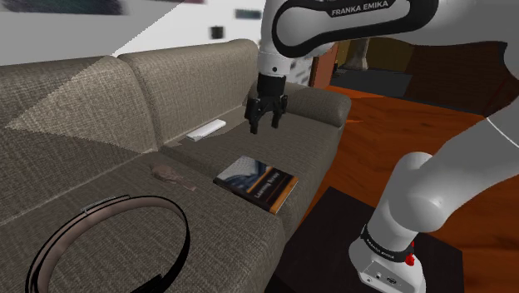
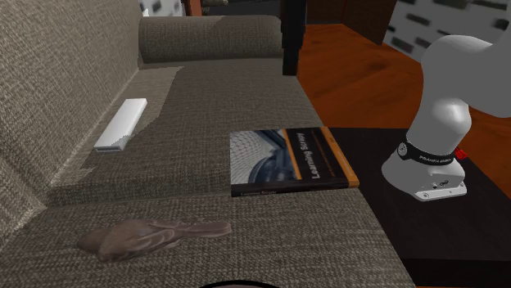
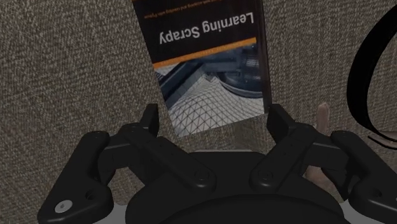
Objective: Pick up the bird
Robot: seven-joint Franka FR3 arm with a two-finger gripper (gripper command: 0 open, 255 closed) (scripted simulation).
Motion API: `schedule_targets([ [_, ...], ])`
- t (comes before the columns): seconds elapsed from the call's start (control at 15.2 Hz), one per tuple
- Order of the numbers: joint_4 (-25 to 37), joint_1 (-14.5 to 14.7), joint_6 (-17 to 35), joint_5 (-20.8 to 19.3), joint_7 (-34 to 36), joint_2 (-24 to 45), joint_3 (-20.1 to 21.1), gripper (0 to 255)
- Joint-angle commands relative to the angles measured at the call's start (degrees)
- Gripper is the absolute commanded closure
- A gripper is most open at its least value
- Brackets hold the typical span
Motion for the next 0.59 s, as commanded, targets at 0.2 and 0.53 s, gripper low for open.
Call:
schedule_targets([
  [0.2, 5.0, 1.5, 5.2, 0.1, 2.0, 9.4, 3.2, 0],
  [0.53, 11.3, 2.9, 9.2, -1.3, 4.4, 19.1, 6.0, 0],
])
